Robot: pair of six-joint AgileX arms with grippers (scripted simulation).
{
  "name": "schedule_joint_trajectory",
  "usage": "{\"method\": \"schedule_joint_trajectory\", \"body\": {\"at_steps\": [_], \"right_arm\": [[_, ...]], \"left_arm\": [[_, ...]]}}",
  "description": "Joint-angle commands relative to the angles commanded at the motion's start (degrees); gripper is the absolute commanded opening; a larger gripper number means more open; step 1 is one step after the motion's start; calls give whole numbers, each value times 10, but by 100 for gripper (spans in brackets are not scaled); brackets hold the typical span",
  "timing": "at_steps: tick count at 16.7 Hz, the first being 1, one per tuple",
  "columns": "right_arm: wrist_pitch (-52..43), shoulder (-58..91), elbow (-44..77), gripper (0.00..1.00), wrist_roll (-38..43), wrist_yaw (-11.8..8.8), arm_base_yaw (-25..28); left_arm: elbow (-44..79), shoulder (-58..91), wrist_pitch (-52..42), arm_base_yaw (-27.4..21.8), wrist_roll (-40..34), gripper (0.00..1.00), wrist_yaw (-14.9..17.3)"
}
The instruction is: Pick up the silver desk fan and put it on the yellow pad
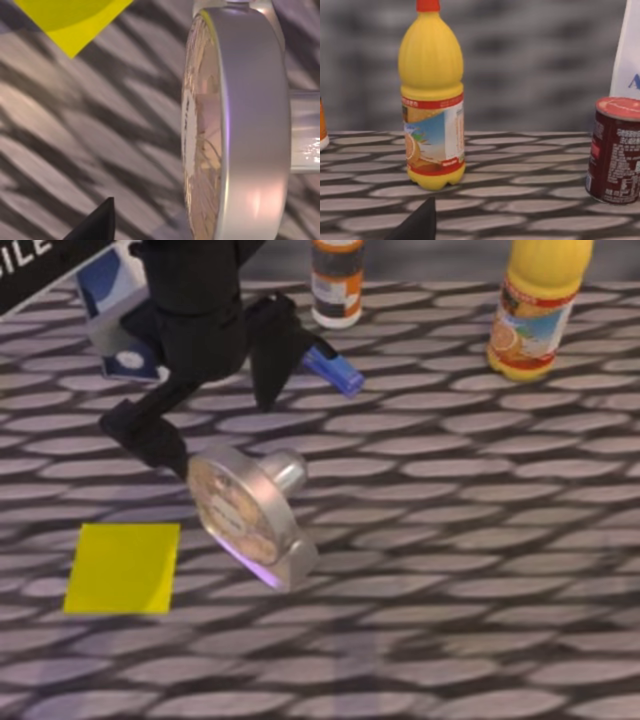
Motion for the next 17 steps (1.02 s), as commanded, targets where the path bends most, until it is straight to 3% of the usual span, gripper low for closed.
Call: {"method": "schedule_joint_trajectory", "body": {"at_steps": [7,17], "right_arm": [[0,0,0,100,0,0,0],[0,0,0,100,0,0,0]], "left_arm": [[1,5,-2,1,-3,100,0],[-116,1,111,-1,-3,100,0]]}}
